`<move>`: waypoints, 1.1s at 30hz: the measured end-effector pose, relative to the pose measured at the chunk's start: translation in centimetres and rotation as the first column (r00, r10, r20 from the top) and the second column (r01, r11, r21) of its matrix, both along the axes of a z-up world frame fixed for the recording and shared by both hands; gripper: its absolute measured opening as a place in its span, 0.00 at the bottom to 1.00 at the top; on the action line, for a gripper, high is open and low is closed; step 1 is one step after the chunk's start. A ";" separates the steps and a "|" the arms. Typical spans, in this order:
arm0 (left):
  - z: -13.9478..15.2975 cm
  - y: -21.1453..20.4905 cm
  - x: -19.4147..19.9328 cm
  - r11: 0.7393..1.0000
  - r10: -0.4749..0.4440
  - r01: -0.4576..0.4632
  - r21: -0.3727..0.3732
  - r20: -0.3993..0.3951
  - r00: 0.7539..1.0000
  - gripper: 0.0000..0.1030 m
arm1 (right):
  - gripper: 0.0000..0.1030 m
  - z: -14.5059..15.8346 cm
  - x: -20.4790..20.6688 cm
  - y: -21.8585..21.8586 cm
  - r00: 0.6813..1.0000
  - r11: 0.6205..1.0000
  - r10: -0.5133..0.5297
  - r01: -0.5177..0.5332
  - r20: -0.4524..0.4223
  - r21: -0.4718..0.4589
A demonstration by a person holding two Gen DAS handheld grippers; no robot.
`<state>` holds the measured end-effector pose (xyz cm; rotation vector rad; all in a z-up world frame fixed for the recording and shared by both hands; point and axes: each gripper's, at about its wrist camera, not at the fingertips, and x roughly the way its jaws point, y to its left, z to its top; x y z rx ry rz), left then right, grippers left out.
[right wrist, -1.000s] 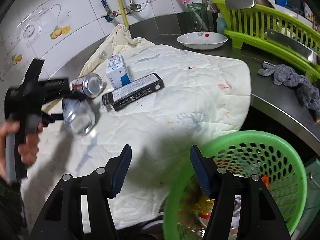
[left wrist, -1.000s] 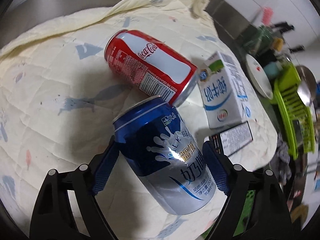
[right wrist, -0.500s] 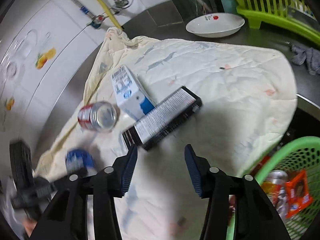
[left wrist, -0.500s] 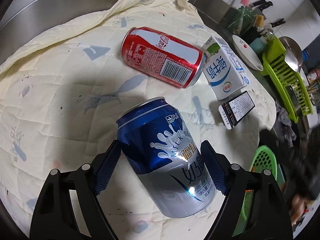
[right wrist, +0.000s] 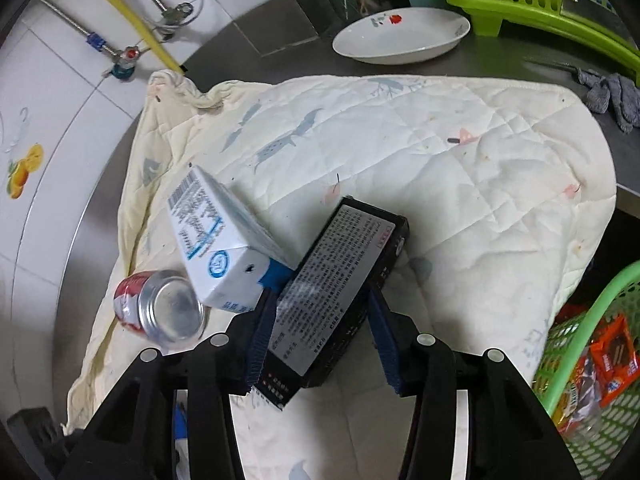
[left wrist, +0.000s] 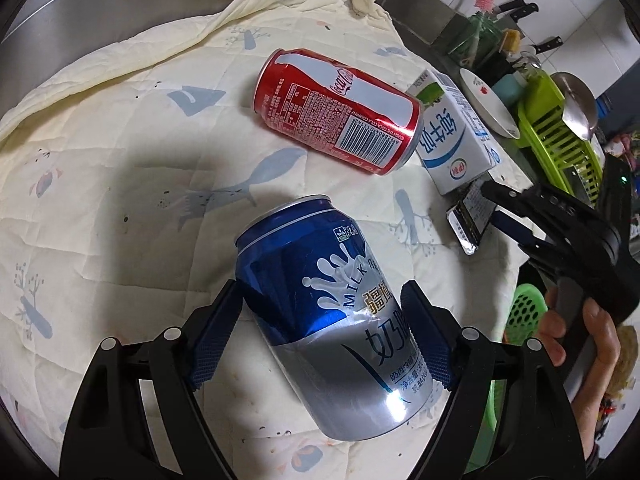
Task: Collect trash
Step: 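Grasp the blue milk can with the left gripper while the right gripper grasps the black box, then carry the milk can and black box over the green basket and release both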
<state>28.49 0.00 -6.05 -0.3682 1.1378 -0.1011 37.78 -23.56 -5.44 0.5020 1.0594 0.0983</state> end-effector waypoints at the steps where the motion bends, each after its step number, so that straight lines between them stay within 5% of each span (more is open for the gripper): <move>1: 0.0 0.0 0.0 1.000 -0.001 0.001 -0.002 0.001 1.000 0.77 | 0.46 -0.2 0.2 0.1 1.000 1.000 -0.002 0.002 -0.003 -0.001; 11: 0.0 0.1 -0.2 1.000 -0.008 0.008 -0.011 0.009 1.000 0.77 | 0.52 -1.2 1.4 1.2 0.997 0.999 -0.047 0.047 -0.060 -0.007; 18: 0.0 0.2 -0.2 1.000 -0.008 0.008 -0.011 0.011 1.000 0.77 | 0.33 -0.7 1.1 0.7 0.997 0.999 -0.052 0.052 -0.057 -0.002; 29: 0.0 0.3 -0.5 1.000 -0.004 0.004 -0.019 0.012 1.000 0.77 | 0.40 -1.6 1.1 0.3 0.997 0.993 -0.053 0.059 -0.058 0.104; 33: 0.0 0.2 -0.5 1.000 -0.010 0.010 -0.013 0.013 1.000 0.77 | 0.30 -1.5 1.0 0.0 0.998 0.990 -0.054 0.058 -0.034 0.126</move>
